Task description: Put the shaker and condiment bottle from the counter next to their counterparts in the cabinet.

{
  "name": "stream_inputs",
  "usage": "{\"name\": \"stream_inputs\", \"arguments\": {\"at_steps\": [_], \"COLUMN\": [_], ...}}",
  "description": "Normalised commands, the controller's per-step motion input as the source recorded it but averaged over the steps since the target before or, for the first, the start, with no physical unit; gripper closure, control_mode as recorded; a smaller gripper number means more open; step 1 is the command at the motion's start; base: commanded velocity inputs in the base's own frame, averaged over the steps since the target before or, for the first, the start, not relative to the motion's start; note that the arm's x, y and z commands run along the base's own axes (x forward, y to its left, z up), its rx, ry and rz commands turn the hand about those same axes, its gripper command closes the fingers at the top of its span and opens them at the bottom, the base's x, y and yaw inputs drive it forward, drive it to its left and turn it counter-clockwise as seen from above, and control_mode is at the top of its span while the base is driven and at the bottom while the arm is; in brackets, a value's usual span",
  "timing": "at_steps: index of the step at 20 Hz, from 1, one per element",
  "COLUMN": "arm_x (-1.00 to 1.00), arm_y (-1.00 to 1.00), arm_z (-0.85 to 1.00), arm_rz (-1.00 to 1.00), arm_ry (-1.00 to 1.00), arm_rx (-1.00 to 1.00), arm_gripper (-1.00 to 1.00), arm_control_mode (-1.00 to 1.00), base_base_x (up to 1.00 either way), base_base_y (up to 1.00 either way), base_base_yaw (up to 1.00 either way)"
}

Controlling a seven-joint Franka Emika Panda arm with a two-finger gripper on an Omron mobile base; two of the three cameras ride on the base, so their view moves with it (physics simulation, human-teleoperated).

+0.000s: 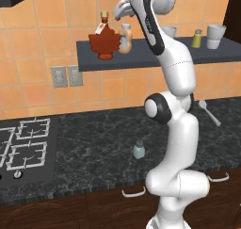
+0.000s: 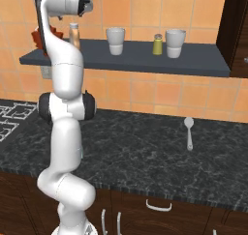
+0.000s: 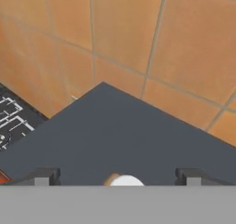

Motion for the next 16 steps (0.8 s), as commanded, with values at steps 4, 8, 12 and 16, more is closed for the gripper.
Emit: {"name": "stream_inputs", "arguments": {"at_steps": [4, 8, 12, 16], "arm_x": [-0.25, -0.51, -0.62, -0.74], "arm_y": [-0.15, -0.28, -0.34, -0.39], "arm_z": [0.43, 0.34, 0.27, 0.09], "arm_rz": [0.0, 0.0, 0.0, 0.0], "arm_ry": [0.0, 0.0, 0.0, 0.0], "arm_rx": [0.06, 0.11, 0.15, 0.18], "arm_gripper": [-1.0, -1.0, -1.0, -1.0], "arm_control_mode": [-1.0, -1.0, -1.0, -1.0], "base_base_x": [0.0, 0.0, 0.0, 0.0], "base_base_y": [0.0, 0.0, 0.0, 0.0], "base_base_yaw": [0.0, 0.0, 0.0, 0.0]}}
